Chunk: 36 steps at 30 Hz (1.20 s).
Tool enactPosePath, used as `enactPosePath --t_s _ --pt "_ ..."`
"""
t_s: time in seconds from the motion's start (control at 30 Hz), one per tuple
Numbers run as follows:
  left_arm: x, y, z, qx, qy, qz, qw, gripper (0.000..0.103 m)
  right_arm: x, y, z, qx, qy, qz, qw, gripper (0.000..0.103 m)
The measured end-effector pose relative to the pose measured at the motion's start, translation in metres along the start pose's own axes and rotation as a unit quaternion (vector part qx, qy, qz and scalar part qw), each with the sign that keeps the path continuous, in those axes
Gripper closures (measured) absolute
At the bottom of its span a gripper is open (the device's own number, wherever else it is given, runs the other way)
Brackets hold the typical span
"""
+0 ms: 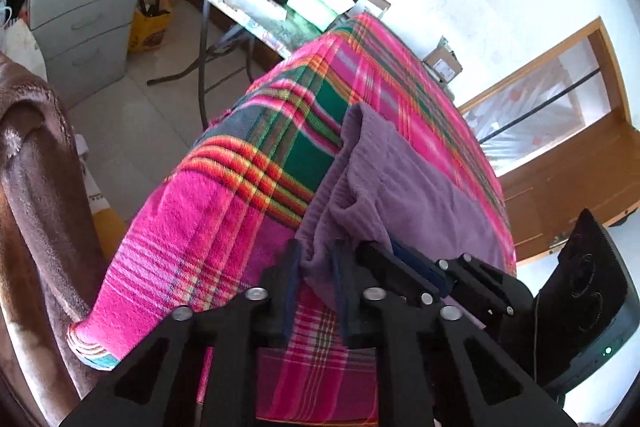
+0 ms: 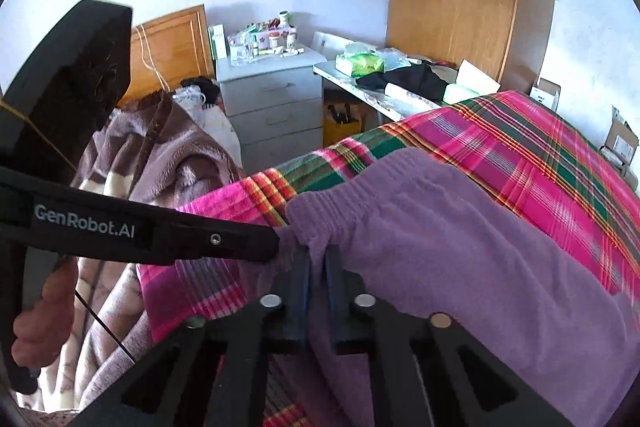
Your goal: Fold clothes
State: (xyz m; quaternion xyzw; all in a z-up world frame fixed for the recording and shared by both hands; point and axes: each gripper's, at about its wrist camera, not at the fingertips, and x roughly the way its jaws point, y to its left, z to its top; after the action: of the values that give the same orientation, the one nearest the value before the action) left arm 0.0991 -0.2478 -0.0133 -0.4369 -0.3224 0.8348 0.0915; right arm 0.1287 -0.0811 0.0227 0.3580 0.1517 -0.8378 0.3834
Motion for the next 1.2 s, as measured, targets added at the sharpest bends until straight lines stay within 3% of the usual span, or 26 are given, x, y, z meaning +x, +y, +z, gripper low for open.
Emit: enactPosePath --t_s 0.23,0.37,0.43,0.6,0.73,0.8,0.9,1.0,1.13,1.2 --pt "-0.020 -0.007 0.005 0.005 -0.038 -0.020 0.9991 0.093 -0.015 0.001 0.009 0.015 -0.037 0.041 0.998 0.100" --pt "-0.010 0.010 0.004 -0.021 -0.027 0.002 0.9994 0.094 -0.002 0.000 0.005 0.024 -0.014 0.048 0.998 0.100" --pt "-0.007 0.017 0.004 -0.033 -0.026 0.015 0.9990 0.100 0.004 0.000 0.004 0.025 -0.001 0.050 0.998 0.100" --pt "-0.007 0.020 0.007 -0.040 -0.023 0.011 0.9989 0.100 0.008 0.001 0.001 0.028 0.013 0.051 0.998 0.096" --pt "-0.008 0.022 0.010 -0.045 -0.022 0.008 0.9987 0.097 0.000 0.005 0.000 0.018 0.009 0.053 0.998 0.085" --pt "-0.007 0.023 0.011 -0.047 -0.019 0.008 0.9987 0.096 -0.005 0.009 -0.001 0.007 0.002 0.059 0.998 0.067" --pt "-0.004 0.024 0.012 -0.048 -0.011 0.010 0.9987 0.096 -0.003 0.017 -0.001 -0.010 0.006 0.056 0.998 0.062" --pt "-0.004 0.026 0.012 -0.060 -0.005 0.004 0.9981 0.078 0.005 0.027 -0.003 -0.032 0.016 0.027 0.999 0.062" --pt "-0.005 0.034 0.016 -0.090 0.000 -0.016 0.9958 0.075 0.010 0.036 -0.004 -0.057 0.022 -0.011 0.998 0.063" --pt "-0.005 0.036 0.019 -0.100 0.004 -0.025 0.9946 0.072 0.010 0.037 -0.003 -0.057 0.021 -0.017 0.998 0.070"
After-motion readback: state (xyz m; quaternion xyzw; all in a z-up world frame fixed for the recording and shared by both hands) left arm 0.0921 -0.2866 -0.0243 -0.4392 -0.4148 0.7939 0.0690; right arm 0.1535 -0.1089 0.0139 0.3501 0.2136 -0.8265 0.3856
